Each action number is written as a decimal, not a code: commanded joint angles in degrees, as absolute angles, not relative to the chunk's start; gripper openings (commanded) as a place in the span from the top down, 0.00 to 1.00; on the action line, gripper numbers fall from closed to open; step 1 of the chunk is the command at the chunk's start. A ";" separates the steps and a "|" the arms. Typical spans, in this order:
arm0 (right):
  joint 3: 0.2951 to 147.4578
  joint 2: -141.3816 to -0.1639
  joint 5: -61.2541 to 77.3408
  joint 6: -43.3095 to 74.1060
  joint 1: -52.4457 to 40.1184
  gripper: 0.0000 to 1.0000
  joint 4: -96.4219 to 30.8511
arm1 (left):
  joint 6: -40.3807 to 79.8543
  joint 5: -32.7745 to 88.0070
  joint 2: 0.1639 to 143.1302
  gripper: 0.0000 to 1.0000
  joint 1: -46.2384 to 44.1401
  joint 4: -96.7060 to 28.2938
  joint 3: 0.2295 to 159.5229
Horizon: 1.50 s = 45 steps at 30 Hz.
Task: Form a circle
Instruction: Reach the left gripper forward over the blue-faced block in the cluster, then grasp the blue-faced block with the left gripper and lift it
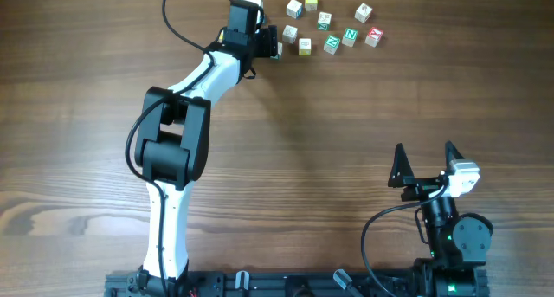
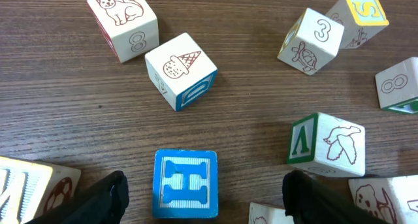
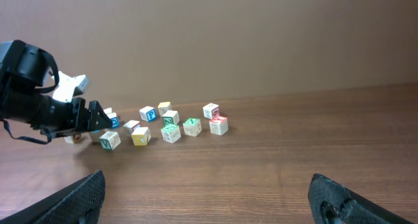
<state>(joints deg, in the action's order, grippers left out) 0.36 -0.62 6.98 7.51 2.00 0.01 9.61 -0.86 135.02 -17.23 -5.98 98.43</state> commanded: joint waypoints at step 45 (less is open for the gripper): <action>0.30 -0.21 6.02 7.88 2.33 0.00 0.32 | 11.16 -1.63 105.30 0.70 -15.73 -27.79 99.02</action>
